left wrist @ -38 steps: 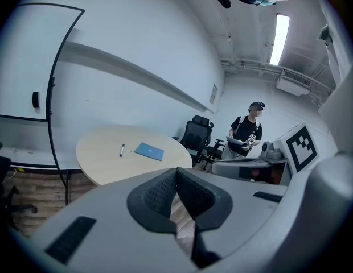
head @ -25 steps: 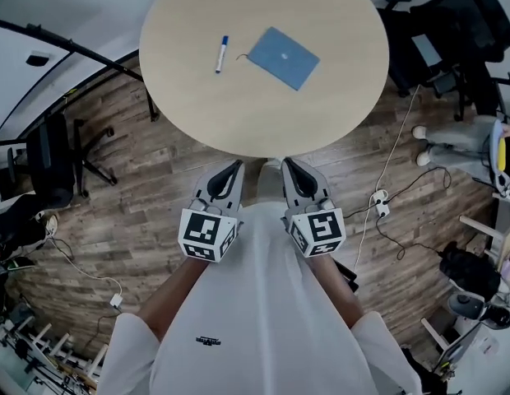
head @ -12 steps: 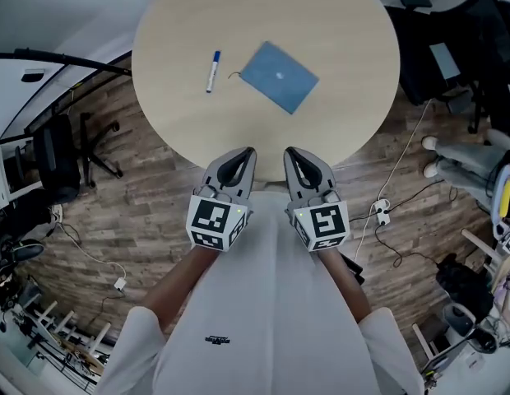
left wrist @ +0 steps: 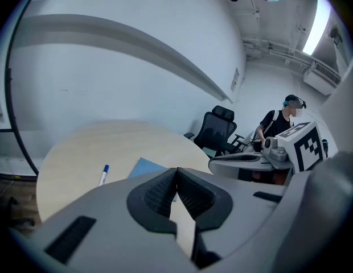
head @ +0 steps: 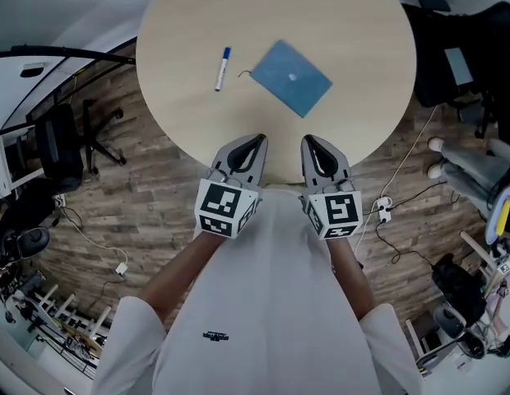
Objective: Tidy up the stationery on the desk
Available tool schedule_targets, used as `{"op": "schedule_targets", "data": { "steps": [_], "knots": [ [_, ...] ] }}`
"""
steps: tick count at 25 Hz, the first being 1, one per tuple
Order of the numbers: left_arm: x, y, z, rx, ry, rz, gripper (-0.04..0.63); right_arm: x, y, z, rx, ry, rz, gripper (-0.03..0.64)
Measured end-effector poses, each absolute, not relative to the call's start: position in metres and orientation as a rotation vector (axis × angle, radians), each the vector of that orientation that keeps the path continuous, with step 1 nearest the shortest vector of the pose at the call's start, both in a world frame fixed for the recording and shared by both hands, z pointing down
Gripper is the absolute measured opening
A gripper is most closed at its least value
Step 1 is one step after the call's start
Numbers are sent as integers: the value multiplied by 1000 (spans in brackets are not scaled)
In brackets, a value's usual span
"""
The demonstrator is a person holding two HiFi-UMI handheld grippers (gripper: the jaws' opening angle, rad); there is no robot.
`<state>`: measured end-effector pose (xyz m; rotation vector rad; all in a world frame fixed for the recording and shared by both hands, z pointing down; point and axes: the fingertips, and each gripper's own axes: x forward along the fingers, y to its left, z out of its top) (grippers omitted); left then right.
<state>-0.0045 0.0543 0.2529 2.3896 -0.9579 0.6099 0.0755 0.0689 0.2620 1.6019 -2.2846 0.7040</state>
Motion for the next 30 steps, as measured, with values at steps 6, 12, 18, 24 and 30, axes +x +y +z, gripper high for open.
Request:
{"op": "schedule_targets", "data": {
  "steps": [6,12,18,24,30],
  "knots": [
    [15,37,278,2346,-964,630,20,92,50,286,1525,-2285,703,35],
    [23,31,318,2265,-971,686,21,105,32,318,1456,-2264,706,35],
    [35,23,360,2228,-1018,784,106,124,13,356,1385,-2250,740,130],
    [51,12,392,2134,-993,695,151,135,-9,389,1327,-2238,735,147],
    [59,0,432,2047,-1029,639,207,145,-32,423,1258,-2243,707,164]
  ]
}}
